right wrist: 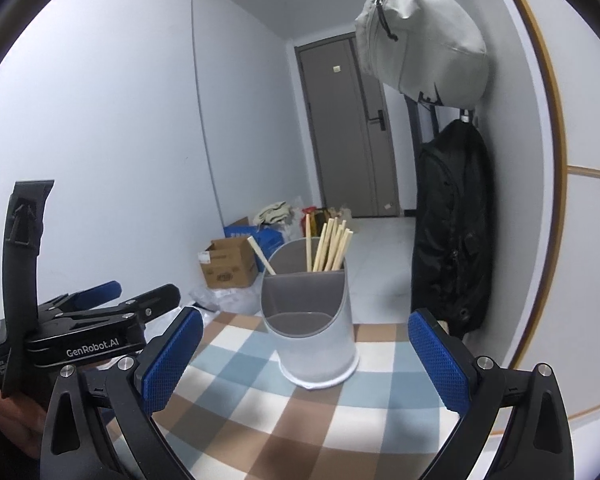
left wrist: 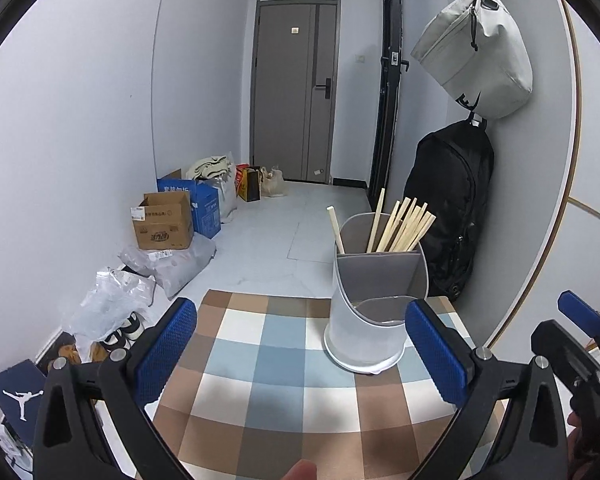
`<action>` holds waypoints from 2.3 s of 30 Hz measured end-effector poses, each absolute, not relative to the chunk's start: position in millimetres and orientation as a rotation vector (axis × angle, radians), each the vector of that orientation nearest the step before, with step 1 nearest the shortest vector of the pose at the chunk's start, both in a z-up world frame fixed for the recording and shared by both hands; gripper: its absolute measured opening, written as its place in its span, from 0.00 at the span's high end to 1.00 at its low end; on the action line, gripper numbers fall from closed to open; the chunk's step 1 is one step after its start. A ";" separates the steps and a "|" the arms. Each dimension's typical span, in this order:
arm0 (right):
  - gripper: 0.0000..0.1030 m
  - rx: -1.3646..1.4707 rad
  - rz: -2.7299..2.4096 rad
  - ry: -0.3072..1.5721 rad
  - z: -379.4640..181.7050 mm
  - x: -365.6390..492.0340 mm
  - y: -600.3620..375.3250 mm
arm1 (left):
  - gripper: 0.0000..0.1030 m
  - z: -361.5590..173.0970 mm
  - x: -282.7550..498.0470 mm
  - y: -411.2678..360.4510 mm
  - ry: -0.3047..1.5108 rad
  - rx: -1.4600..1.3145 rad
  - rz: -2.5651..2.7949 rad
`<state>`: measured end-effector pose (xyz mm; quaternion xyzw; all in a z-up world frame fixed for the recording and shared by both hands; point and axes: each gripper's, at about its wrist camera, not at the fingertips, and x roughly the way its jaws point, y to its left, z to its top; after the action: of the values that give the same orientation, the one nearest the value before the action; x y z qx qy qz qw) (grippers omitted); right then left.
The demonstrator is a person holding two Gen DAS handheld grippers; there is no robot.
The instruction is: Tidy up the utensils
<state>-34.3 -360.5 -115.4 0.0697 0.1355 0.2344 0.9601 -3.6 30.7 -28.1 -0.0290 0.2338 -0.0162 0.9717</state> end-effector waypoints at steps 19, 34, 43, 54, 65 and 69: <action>0.00 0.152 0.512 0.267 -113.4 -33.7 -356.5 | 0.02 -26.8 2.9 33.4 0.484 -0.073 -0.035; 0.00 0.155 0.509 0.270 -113.2 -34.7 -356.8 | 0.02 -29.1 3.2 26.2 0.510 -0.045 -0.051; 0.00 0.144 0.509 0.263 -112.6 -36.9 -354.5 | 0.02 -28.7 0.3 22.2 0.494 -0.021 -0.047; 0.00 0.148 0.513 0.271 -113.2 -35.7 -354.2 | 0.02 -27.2 0.1 22.8 0.491 -0.027 -0.049; 0.00 0.150 0.509 0.272 -113.0 -37.1 -352.8 | 0.02 -27.2 1.7 24.6 0.499 -0.040 -0.043; 0.00 0.146 0.504 0.271 -113.2 -37.8 -352.4 | 0.02 -27.3 1.7 24.9 0.502 -0.045 -0.047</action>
<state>-37.8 -352.4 -113.2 0.0721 0.1335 0.2486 0.9567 1.7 24.9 -27.3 -0.0221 0.2484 -0.0233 0.9681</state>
